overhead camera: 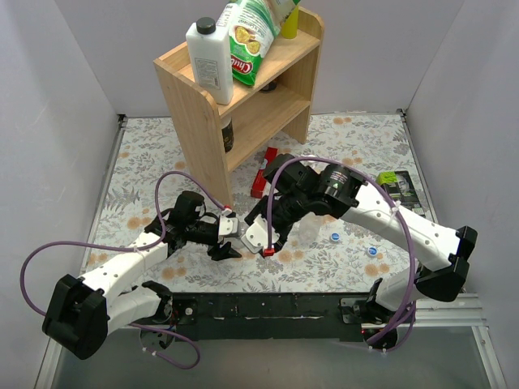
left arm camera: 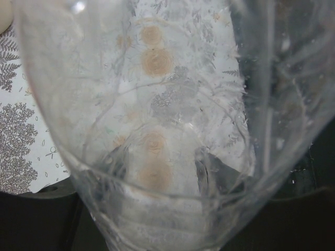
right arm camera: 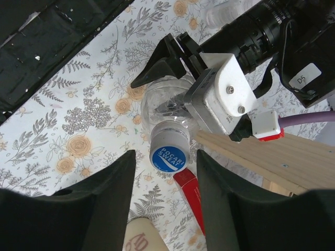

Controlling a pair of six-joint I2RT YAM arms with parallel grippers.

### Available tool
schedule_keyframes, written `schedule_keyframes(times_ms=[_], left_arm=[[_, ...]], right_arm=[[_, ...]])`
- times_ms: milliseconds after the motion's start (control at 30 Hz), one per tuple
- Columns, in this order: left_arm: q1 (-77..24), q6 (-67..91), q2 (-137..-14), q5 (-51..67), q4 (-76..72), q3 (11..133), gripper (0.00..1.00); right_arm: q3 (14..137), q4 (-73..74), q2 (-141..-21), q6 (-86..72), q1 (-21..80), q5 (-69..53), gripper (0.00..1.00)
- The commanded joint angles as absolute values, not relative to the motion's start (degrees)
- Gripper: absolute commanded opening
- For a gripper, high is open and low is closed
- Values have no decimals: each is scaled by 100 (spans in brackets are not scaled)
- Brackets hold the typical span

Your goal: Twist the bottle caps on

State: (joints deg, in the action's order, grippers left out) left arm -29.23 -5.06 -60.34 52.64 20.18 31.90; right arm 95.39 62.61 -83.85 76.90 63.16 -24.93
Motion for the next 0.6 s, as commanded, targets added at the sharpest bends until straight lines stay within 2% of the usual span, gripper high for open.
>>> schedule_keyframes(times_ms=[0, 133, 367, 567], left_arm=[[-2936, -659, -5985, 5440, 2083, 3366, 0], [-2936, -668, -6012, 5440, 2083, 3384, 0], [-2936, -650, -5994, 5397, 2039, 3419, 0], [-2936, -335, -5810, 5248, 1523, 3279, 0]], right_arm=[[9492, 6170, -8376, 7919, 6363, -2400, 53], [9527, 6249, -8437, 7954, 6363, -2434, 50], [9712, 6390, -8657, 7823, 6355, -2470, 34], [9949, 6285, -8991, 6614, 6267, -2391, 27]])
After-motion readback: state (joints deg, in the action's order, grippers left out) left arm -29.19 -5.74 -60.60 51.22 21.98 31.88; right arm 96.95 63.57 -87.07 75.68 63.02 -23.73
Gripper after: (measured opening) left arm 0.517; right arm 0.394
